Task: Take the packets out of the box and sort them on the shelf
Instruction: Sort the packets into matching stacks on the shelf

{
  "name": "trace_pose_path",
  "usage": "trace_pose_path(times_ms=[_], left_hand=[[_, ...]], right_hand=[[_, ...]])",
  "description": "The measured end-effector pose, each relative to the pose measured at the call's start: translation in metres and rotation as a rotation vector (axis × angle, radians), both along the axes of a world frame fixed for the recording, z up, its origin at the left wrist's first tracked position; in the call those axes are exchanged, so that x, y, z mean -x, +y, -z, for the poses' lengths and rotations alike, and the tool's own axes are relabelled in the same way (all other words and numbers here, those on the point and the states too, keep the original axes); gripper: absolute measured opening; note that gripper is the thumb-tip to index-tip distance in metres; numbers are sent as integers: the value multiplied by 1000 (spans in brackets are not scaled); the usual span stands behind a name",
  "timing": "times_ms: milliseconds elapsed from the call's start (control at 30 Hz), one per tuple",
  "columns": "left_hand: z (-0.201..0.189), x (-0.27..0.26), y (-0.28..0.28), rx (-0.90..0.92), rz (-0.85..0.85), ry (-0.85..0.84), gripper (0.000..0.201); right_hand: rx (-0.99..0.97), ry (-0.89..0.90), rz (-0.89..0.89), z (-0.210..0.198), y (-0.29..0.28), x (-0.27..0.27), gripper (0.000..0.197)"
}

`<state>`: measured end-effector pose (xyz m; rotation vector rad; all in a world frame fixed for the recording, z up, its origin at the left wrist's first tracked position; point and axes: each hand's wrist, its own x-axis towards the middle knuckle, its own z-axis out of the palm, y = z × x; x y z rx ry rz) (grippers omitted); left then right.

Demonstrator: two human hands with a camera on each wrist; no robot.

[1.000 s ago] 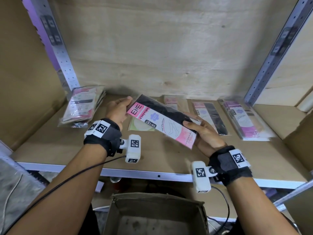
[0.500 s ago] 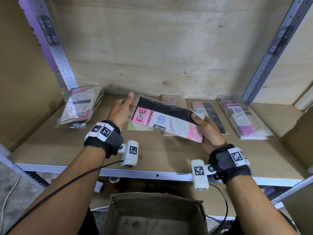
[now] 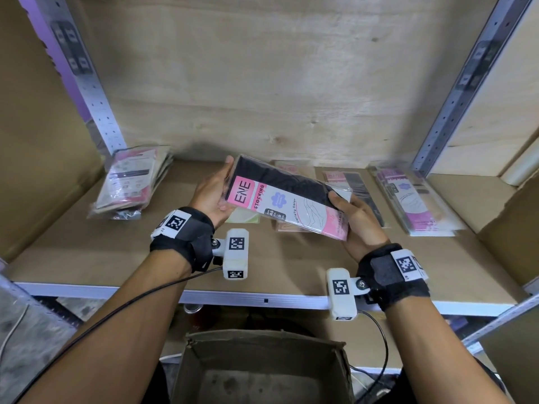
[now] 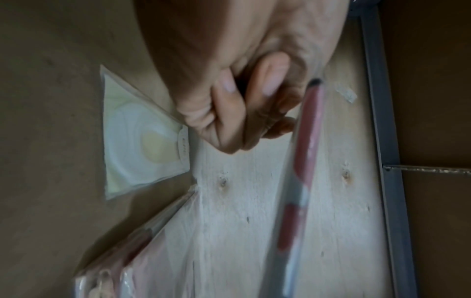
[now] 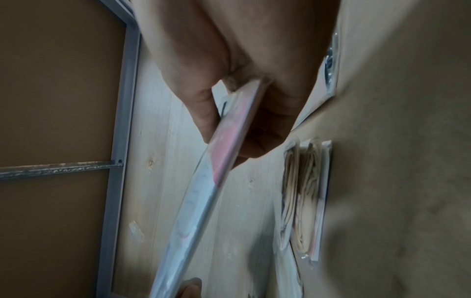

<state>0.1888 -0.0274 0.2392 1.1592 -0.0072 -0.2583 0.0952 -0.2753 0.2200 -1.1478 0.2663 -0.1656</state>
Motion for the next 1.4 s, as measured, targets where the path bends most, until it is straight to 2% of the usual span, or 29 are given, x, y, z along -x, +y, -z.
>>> trace_pose_path(times_ms=[167,267,333,433,533,600,633,700,833,933,1067,1200,1300,1400], left_hand=[[6,-2,-7,-74,-64,5,47],[5,-7,-12,30,-86,75,54],[3,-7,-16,74,-14,86,63],[5,-3,-25,-23,149,39,76],[5,7,-42,-185,280,-55,65],[7,15,-53,-240,328,-103,55],[8,18,-58,-244,340,-117,50],[10,23,-66,-241,312,-140,45],[13,29,-79,-270,148,-191,52],[14,31,-89,-343,160,-221,55],[11,34,-101,-402,183,-264,51],[3,31,-121,-503,193,-314,44],[-2,23,-144,-578,230,-324,30],[-5,11,-170,-694,246,-332,26]], right_hand=[[-47,29,17,-1,-6,-1,38],[-140,69,35,-2,-14,-1,40],[-249,67,49,-2,-19,0,42],[-310,29,59,-1,-23,1,41],[-263,-36,34,2,-24,0,28],[-208,-69,11,6,-24,1,17],[-187,-79,7,8,-23,2,18],[-142,-98,-3,12,-22,3,24],[-157,-143,-7,15,-25,7,27],[-165,-151,-14,16,-29,9,38],[-29,-105,10,16,-36,10,38],[323,-3,98,10,-61,5,38],[437,55,137,6,-82,1,35],[543,108,156,6,-104,0,36]])
